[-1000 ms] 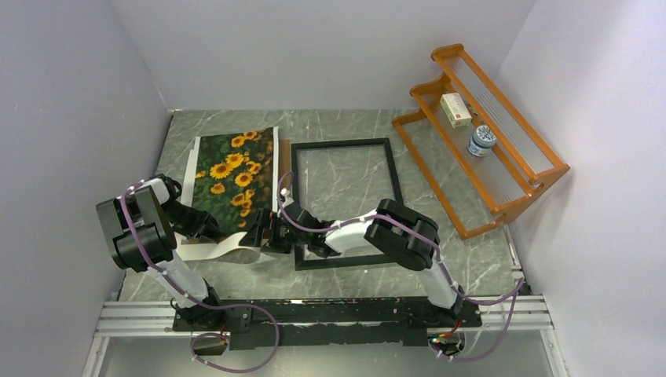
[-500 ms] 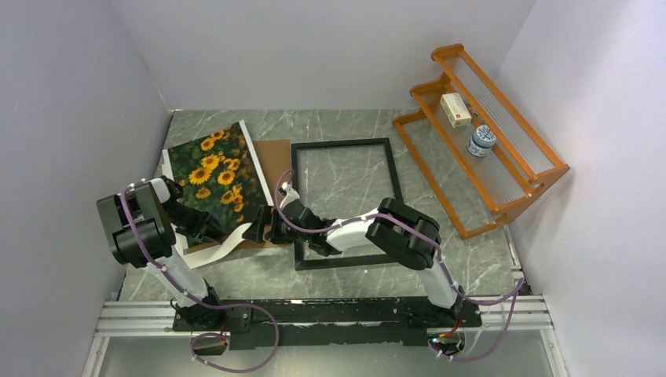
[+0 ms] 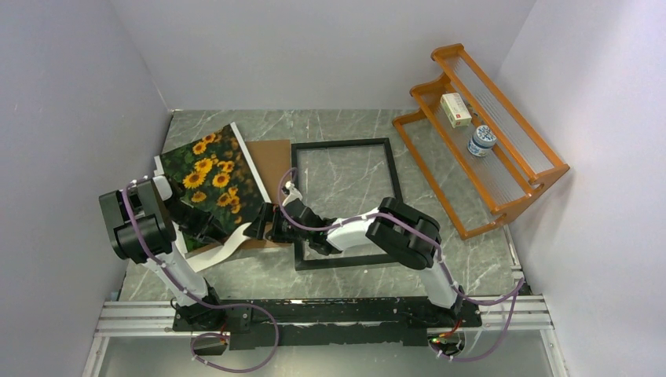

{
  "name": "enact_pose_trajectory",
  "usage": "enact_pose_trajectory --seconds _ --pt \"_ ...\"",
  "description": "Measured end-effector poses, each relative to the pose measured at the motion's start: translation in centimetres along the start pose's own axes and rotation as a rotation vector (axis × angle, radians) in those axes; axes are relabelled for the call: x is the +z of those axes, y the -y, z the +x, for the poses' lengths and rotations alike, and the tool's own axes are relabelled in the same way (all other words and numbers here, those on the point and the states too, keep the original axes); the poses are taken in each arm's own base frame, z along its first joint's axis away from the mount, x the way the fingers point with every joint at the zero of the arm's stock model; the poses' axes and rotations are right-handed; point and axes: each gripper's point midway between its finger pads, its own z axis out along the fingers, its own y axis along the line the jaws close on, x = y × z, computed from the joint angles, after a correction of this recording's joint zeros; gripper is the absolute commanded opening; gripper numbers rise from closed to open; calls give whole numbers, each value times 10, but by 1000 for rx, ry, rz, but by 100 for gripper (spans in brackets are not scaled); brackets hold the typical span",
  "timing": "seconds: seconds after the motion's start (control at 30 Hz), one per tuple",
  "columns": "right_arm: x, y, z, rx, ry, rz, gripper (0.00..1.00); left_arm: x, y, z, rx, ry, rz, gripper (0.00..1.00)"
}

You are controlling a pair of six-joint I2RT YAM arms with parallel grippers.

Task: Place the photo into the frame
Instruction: Pick up the photo frame item at the center of the board.

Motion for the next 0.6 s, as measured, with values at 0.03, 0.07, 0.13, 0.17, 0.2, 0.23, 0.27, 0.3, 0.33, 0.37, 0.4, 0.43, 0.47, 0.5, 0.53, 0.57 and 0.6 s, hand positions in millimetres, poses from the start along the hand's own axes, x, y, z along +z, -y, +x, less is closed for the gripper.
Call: enact_pose_trajectory --seconds 0.03,0.07,0.13,0.17,0.2,0.23,0.27,0.3,0.33,0.37,0.4,0.43,0.47,0.5,0.53,0.57,0.6 --pt "0 0 1 9 -2 0 94 0 0 0 10 -2 -3 40" --pt "0 -1 2 15 -4 2 94 0 0 0 16 -1 -7 39" --pt "0 -2 4 26 -3 10 93 1 1 2 31 -4 -12 39" --pt "1 -2 6 31 -3 14 93 1 1 2 38 -5 -13 39" --pt "1 -3 7 39 0 21 93 1 1 3 43 -6 -14 39" --pt "1 -3 8 48 7 28 93 1 1 3 48 -6 -15 39" --pt "2 -3 8 58 16 33 93 1 1 3 50 -7 -15 39" --pt "2 -3 8 68 24 38 94 1 1 3 51 -7 -15 38" --pt "2 -3 8 79 32 43 94 1 1 3 52 -7 -15 39" --pt "2 -3 7 93 38 47 94 2 1 3 52 -8 -15 39" --pt "2 -2 7 104 43 50 94 2 1 3 52 -9 -15 39" --pt "2 -2 6 115 47 51 95 2 1 4 52 -12 -12 39" --pt "2 -2 6 126 50 53 95 2 1 4 51 -15 -11 39" --pt "2 -2 6 130 52 54 96 2 2 5 52 -17 -10 39" --pt "2 -2 5 134 54 54 96 2 2 5 56 -21 -6 38" --pt "2 -2 5 134 54 54 96 2 2 5 62 -25 -3 39" --pt "2 -2 5 132 54 54 96 3 2 6 67 -33 -1 39"
